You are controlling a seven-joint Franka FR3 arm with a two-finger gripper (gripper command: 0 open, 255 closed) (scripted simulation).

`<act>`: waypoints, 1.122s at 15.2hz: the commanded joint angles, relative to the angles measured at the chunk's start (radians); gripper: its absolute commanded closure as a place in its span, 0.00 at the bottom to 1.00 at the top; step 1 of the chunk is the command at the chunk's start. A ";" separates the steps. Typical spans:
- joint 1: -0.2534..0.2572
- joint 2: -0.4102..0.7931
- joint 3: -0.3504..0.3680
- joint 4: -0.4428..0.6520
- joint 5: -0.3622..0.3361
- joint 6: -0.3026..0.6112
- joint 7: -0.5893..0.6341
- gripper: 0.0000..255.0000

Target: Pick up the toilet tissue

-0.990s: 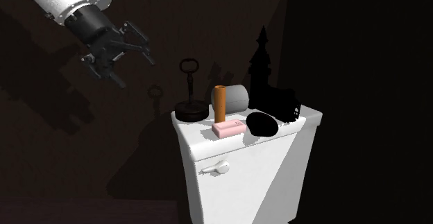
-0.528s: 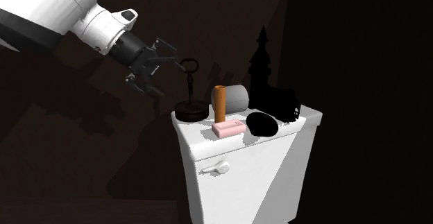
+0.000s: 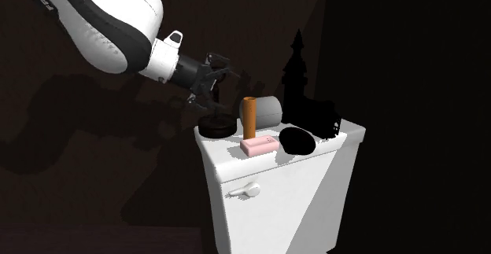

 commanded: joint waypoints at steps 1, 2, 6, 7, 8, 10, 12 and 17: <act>-0.011 0.072 -0.008 0.059 -0.139 -0.038 0.071 0.00; -0.014 0.104 -0.011 0.087 -0.193 -0.059 0.097 0.00; -0.011 0.147 -0.010 0.093 -0.233 -0.089 0.140 0.00; -0.010 0.159 -0.009 0.094 -0.241 -0.098 0.152 0.00; -0.009 0.172 -0.008 0.094 -0.250 -0.106 0.164 0.00; -0.007 0.205 -0.007 0.097 -0.271 -0.129 0.194 0.00; -0.007 0.205 -0.007 0.097 -0.271 -0.129 0.194 0.00; -0.006 0.206 -0.006 0.097 -0.270 -0.130 0.194 1.00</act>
